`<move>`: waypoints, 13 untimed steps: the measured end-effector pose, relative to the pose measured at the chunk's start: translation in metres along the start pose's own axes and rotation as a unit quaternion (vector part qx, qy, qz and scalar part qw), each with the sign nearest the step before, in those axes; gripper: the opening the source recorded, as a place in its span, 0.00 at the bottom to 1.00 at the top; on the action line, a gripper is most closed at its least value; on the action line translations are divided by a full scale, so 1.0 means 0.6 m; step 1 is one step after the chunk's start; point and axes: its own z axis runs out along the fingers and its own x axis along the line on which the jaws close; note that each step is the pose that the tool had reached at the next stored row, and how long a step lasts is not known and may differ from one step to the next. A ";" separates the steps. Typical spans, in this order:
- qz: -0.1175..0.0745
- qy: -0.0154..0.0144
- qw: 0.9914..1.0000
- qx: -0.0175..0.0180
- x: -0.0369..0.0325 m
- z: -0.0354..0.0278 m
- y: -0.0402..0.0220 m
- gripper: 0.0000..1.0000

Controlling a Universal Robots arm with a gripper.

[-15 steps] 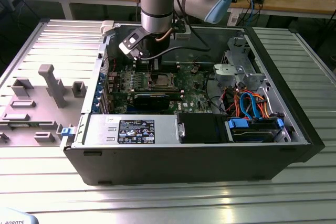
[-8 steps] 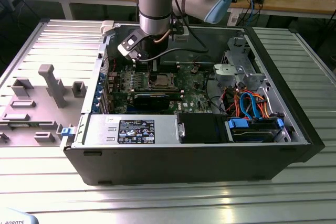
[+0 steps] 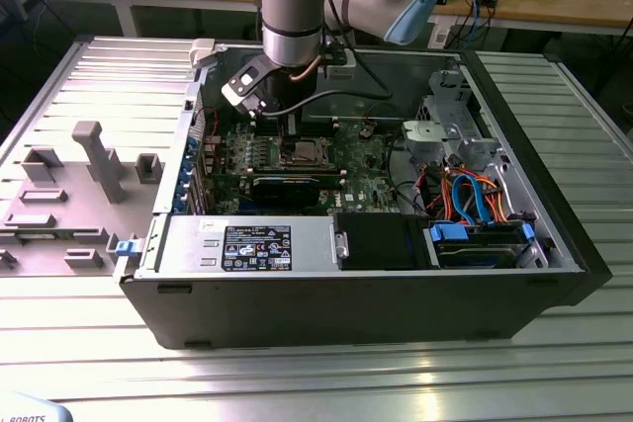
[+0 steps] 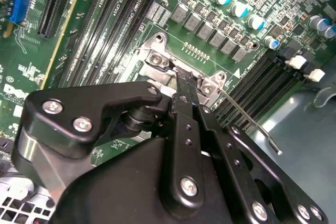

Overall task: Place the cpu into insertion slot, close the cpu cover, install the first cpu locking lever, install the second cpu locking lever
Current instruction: 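Close the cpu cover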

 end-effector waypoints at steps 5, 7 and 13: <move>0.000 0.000 1.000 0.000 0.000 -0.008 0.009 0.11; 0.000 -0.001 1.000 0.000 -0.001 -0.008 0.023 0.11; 0.000 -0.003 1.000 0.000 -0.001 -0.007 0.040 0.11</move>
